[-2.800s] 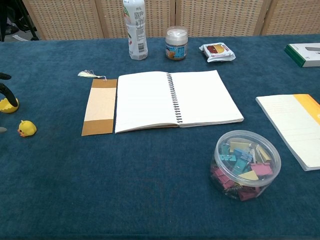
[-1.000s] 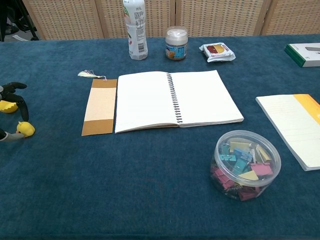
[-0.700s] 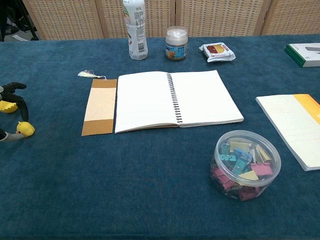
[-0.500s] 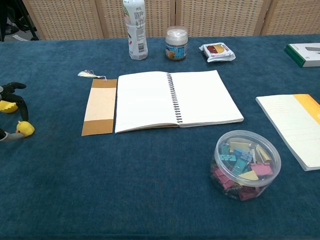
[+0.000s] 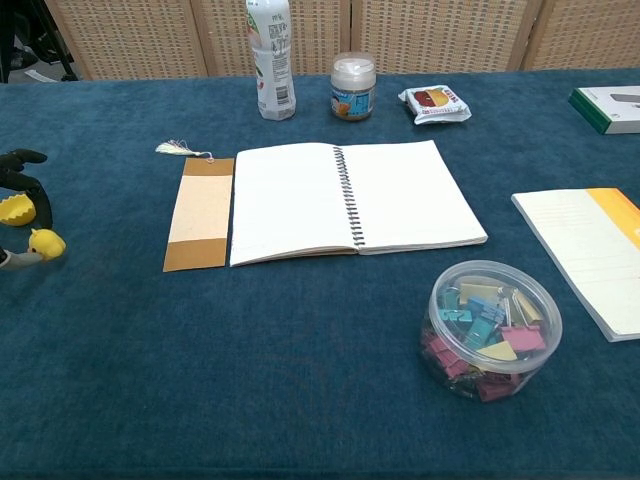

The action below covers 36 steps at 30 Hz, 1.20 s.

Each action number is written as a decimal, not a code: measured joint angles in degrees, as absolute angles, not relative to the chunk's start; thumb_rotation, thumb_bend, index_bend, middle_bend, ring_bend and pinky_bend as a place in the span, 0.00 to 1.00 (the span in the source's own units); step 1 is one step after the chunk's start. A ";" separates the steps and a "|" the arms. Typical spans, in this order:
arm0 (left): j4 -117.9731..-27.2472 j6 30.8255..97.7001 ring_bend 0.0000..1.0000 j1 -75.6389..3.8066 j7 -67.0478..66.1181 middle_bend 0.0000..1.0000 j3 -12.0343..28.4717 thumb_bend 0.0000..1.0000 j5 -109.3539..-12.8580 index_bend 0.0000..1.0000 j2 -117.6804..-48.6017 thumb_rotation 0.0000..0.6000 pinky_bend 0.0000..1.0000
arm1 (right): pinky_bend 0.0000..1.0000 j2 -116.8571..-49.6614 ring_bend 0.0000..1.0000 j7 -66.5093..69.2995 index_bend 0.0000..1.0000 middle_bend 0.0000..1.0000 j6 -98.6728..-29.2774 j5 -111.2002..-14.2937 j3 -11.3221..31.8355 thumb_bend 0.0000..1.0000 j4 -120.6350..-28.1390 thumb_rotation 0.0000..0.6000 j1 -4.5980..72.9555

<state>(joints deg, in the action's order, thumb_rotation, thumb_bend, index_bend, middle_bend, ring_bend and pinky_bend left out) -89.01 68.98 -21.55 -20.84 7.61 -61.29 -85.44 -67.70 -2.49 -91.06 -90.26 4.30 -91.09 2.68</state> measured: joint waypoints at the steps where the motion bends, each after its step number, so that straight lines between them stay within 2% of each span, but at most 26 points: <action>1: -89.10 69.02 0.00 -21.58 -20.89 0.00 7.69 0.26 -61.31 0.59 -85.18 1.00 0.00 | 0.00 -67.71 0.00 -2.50 0.00 0.00 -91.06 -90.26 4.30 0.00 -91.07 1.00 2.69; 20: -89.61 70.04 0.00 -21.85 -22.01 0.00 9.16 0.26 -61.73 0.59 -77.33 1.00 0.00 | 0.00 -67.94 0.00 -3.13 0.00 0.00 -91.04 -90.54 4.13 0.00 -91.12 1.00 2.72; 36: -81.26 67.95 0.00 -22.65 -19.77 0.00 9.14 0.26 -61.15 0.59 -80.48 1.00 0.00 | 0.00 -68.10 0.00 -3.26 0.00 0.00 -90.85 -90.50 4.05 0.00 -90.91 1.00 2.78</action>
<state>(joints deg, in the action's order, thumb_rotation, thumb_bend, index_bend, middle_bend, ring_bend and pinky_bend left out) -81.26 67.95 -22.65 -19.77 9.14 -61.15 -80.48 -68.10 -3.26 -90.85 -90.50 4.05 -90.91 2.78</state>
